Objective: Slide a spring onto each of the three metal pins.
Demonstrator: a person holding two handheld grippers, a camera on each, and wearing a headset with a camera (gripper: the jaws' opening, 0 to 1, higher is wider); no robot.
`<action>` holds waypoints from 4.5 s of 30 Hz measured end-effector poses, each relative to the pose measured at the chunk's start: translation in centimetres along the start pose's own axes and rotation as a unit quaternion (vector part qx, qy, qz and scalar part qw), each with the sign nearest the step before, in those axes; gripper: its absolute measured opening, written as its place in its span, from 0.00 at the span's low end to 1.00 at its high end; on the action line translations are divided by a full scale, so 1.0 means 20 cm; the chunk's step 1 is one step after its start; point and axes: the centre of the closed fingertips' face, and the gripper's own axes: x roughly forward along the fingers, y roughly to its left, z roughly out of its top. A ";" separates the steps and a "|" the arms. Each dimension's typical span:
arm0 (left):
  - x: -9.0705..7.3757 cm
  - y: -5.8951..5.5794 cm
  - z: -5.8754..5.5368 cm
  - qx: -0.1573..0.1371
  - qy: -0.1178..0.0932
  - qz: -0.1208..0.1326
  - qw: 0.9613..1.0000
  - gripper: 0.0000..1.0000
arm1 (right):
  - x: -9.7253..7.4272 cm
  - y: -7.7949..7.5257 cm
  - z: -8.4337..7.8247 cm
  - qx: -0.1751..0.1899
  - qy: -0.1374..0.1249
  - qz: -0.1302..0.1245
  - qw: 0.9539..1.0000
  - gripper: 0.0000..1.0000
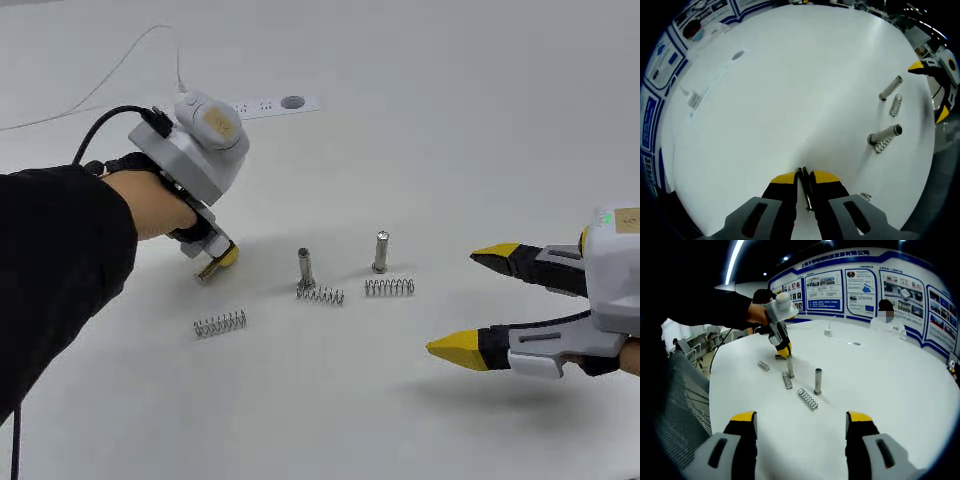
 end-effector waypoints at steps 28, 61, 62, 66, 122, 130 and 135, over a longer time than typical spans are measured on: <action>-0.01 0.00 -0.03 -0.044 0.011 0.029 0.999 0.06 | -0.01 0.00 0.01 -0.001 -0.002 0.001 1.000 0.72; -0.28 -0.09 -0.14 -0.093 -0.091 0.019 0.991 0.07 | 0.02 0.05 0.01 -0.012 0.005 0.014 1.000 0.72; -0.28 -0.10 -0.14 -0.097 -0.094 0.015 0.991 0.07 | 0.02 0.05 0.01 -0.013 0.006 0.015 1.000 0.72; -0.28 -0.10 -0.14 -0.097 -0.097 0.013 0.990 0.07 | 0.02 0.05 0.02 -0.014 0.006 0.016 1.000 0.72; -0.24 -0.25 -0.32 -0.036 -0.126 -0.029 0.991 0.24 | 0.02 0.05 0.00 -0.014 0.014 0.015 1.000 0.72; -0.20 -0.31 -0.33 -0.007 -0.132 -0.047 0.990 0.23 | 0.03 0.06 0.01 -0.015 0.016 0.018 1.000 0.72; -0.17 -0.32 -0.36 0.027 -0.118 -0.036 0.992 0.23 | 0.03 0.07 0.01 -0.014 0.017 0.019 1.000 0.72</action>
